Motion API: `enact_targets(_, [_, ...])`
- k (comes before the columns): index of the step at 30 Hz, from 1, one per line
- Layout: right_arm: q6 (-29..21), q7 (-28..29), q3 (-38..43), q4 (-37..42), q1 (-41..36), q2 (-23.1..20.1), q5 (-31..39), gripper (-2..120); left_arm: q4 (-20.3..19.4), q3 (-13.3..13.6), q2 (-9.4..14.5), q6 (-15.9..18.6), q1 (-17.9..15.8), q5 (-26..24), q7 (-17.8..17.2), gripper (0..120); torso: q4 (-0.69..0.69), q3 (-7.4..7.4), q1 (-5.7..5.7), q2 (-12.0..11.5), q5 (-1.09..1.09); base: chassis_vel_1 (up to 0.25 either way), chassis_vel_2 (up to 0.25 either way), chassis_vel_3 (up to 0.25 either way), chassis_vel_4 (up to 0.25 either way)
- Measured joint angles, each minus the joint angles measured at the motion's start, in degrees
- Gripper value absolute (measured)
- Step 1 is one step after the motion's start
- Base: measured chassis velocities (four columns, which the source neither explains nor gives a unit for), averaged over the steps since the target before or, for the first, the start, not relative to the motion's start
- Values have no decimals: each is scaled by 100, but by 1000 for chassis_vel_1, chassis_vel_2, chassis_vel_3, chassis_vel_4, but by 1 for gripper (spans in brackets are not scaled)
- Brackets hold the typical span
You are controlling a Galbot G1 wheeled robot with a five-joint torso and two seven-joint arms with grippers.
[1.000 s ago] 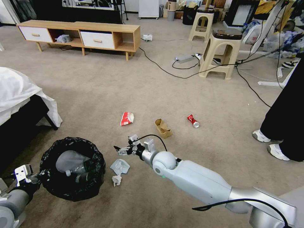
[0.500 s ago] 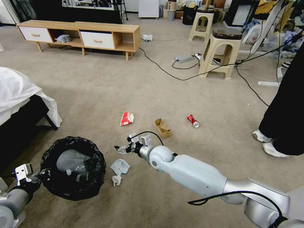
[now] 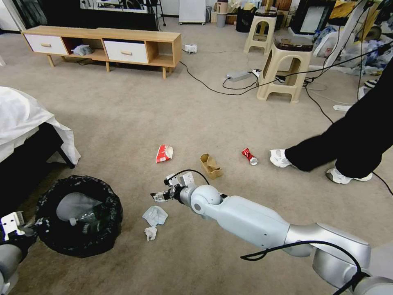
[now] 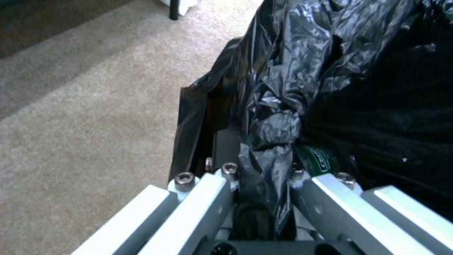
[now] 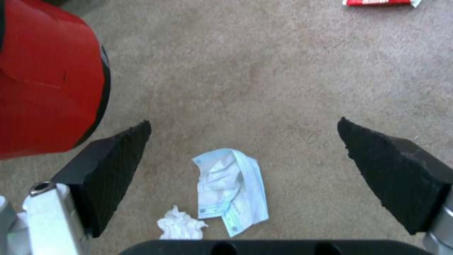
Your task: Pick up the trash bin, then pick up the garbage from the floor and place it into the trash bin.
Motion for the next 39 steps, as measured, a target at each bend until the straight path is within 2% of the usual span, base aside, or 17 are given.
enact_targets(8, [-61,-13,-125,-189,-31,50,-62,100,-78,-23,60,36,70,-197,-15,1,0,0,0,0,0,0,0,0,0])
enact_targets(18, [-210,-31,-314,-430,103,138,-2,100,-59,-57,90,50,80,-215,33,1,0,0,0,0,0,0,0,0,0])
enact_targets(39, [-801,-4,-762,-1320,448,648,452,100,145,-149,62,1,18,-203,262,1,0,0,0,0,0,0,0,0,0])
